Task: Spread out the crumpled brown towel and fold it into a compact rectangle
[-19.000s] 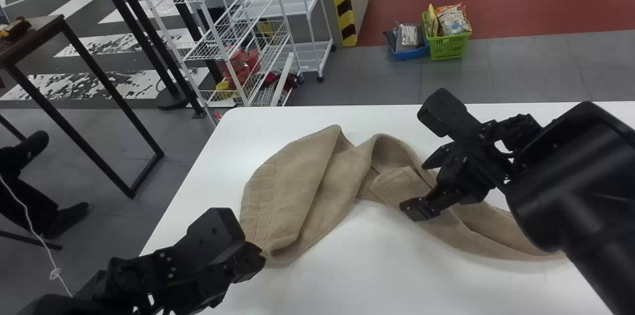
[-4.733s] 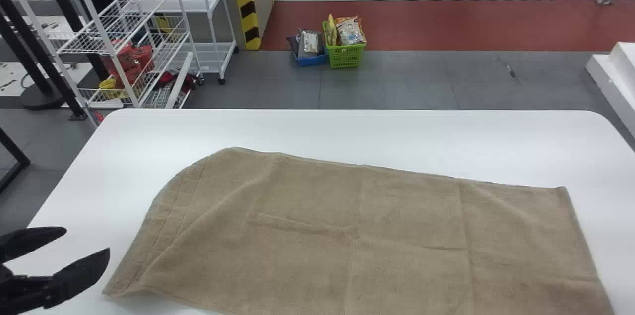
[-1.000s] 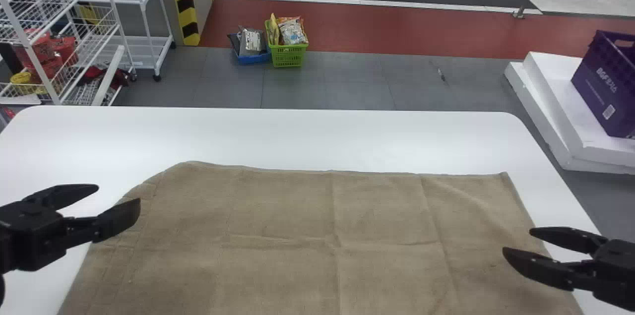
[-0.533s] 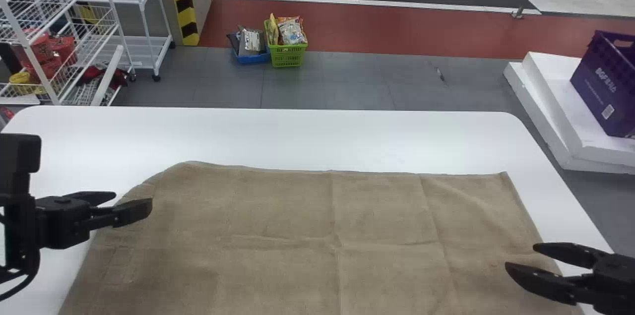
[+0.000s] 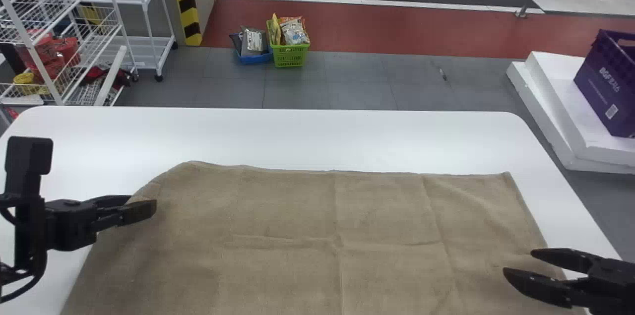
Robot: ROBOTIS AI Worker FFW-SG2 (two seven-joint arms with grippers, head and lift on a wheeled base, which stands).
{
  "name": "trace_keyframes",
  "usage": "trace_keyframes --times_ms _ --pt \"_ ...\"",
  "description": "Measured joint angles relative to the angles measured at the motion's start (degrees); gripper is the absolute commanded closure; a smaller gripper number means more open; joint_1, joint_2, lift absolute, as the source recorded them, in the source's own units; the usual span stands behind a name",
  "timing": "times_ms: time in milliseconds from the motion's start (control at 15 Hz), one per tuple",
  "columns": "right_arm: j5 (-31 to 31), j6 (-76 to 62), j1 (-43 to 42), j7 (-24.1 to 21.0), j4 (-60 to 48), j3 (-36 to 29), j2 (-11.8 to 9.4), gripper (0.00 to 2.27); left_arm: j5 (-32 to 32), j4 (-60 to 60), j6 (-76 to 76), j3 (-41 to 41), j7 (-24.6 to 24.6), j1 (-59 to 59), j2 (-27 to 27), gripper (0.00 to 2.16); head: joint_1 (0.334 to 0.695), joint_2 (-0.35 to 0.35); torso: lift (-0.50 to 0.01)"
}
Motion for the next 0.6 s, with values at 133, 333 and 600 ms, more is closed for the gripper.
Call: trace_keyframes --times_ms 133,333,600 --pt "-0.03 -0.24 -0.53 -0.09 1.28 0.38 -0.15 0.04 0.47 -5.86 -0.19 0.23 0.26 3.91 -0.43 1.17 0.695 -0.123 -0.127" --pt "0.03 -1.07 -1.04 -0.60 2.97 1.54 -0.42 0.04 2.71 -15.50 -1.13 0.21 0.29 10.77 -0.93 1.17 0.695 -0.143 -0.127" --pt "0.28 -2.22 -1.50 -0.66 4.37 2.81 -0.53 0.04 3.84 -24.77 -2.92 -3.23 -1.51 18.55 -1.81 1.17 0.695 -0.223 -0.127"
